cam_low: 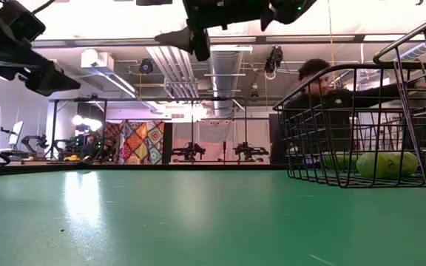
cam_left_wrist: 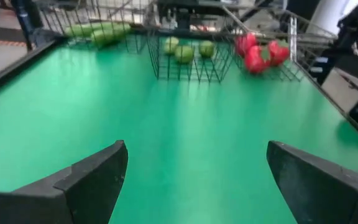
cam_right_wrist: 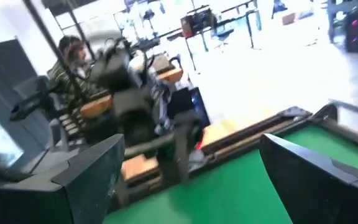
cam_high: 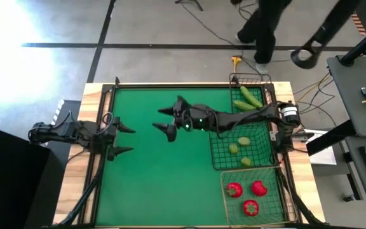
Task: Sort produce into baskets
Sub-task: Return to Home Position
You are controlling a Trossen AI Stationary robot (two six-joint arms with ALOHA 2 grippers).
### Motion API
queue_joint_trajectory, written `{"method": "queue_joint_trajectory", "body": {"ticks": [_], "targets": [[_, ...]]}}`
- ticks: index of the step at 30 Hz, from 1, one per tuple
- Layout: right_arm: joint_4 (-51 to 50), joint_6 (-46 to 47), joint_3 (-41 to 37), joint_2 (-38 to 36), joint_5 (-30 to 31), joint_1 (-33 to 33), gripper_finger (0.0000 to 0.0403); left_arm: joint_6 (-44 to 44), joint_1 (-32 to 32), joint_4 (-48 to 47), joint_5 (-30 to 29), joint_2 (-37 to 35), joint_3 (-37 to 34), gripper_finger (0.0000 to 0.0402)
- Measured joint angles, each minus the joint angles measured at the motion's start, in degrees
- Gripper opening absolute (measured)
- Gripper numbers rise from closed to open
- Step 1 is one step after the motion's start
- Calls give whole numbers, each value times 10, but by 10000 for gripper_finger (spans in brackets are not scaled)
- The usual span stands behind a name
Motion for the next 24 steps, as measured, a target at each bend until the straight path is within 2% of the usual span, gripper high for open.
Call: {"method": "queue_joint_trajectory", "body": {"ticks": [3,7,12,16,18,24], "targets": [[-7,-2,15,-6,-7,-9,366,0,-1,-8,6,-5,-4,366],[-16,-58,-25,-60,-34,-10,366,0,-1,-7,33,-5,-4,366],[-17,-130,-147,-182,-29,-2,366,0,-1,-7,33,-5,-4,366],[-19,-171,-261,-309,-30,30,366,0,-1,-6,34,-5,-4,366],[-29,-159,-313,-373,-35,44,366,0,-1,-5,34,-6,-4,366],[-56,-26,-418,-535,-25,44,366,0,-1,-6,34,-7,-4,366]]}}
